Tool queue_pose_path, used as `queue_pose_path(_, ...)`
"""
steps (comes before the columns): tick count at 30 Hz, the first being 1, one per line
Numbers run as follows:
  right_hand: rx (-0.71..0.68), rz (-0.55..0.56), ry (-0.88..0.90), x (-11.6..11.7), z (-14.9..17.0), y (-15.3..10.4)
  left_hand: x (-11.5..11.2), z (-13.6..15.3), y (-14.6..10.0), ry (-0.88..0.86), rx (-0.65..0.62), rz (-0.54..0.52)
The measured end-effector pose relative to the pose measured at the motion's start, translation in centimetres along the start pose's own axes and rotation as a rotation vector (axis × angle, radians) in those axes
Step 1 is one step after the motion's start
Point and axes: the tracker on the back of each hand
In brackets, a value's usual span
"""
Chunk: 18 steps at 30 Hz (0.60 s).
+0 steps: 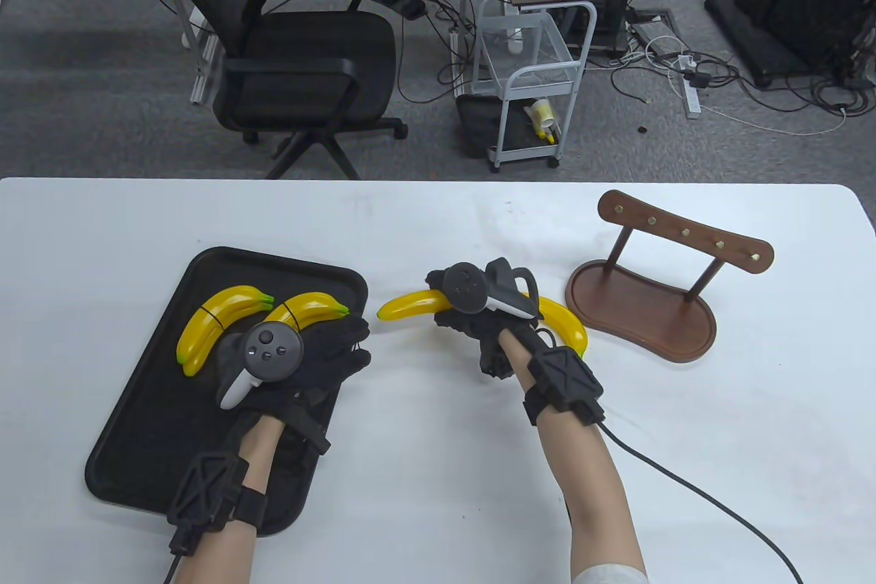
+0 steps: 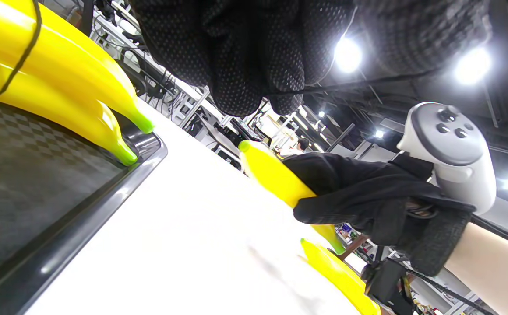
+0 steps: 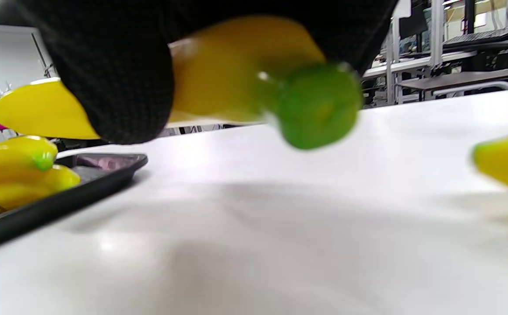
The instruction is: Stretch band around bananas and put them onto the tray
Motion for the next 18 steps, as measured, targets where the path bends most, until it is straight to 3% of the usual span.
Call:
queue_pose_path(8, 0.104, 0.099, -0.007, -2.9, 3.1, -3.5, -0.3, -0.1, 0.1, -0.011, -0.007, 0.009)
queue_pose_path(18, 0.313, 0.176, 0.000, -3.2, 7.8, -7.4, -0.6, -0.3, 0.1, -0.004, -0.012, 0.018)
Point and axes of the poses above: the tracker on the back of each hand, its own z axis roughly to the little-finger side, its own y axis roughly from the wrist to the fingertips, x = y × z, and after that the axes turned 1 degree about y, right-handed
